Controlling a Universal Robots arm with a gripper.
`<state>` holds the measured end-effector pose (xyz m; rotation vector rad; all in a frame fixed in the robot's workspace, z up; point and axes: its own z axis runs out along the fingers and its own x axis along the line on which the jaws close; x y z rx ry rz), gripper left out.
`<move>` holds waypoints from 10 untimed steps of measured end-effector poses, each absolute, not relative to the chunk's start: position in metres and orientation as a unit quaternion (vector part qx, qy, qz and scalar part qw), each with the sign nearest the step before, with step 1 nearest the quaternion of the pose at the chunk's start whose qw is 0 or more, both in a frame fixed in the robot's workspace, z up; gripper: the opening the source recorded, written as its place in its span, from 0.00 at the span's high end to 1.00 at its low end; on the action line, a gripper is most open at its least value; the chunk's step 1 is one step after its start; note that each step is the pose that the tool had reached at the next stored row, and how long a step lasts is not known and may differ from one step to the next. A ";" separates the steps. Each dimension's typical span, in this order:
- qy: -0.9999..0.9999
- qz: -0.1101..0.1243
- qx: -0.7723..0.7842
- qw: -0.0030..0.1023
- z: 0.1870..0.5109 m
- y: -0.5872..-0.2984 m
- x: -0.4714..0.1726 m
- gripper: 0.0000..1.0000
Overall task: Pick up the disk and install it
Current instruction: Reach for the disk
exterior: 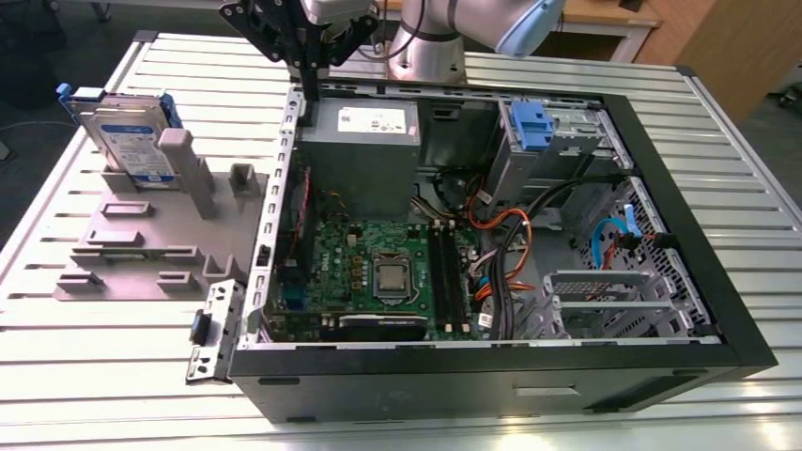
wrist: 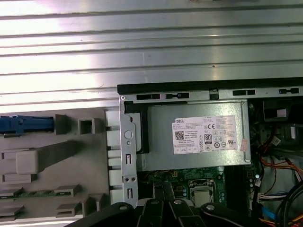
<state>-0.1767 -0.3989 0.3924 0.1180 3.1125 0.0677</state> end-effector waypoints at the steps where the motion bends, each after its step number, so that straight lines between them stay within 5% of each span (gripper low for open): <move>1: 0.999 0.022 0.038 0.013 0.392 -0.399 -0.177 0.89; 10: 0.999 0.022 0.038 0.013 0.392 -0.399 -0.179 0.89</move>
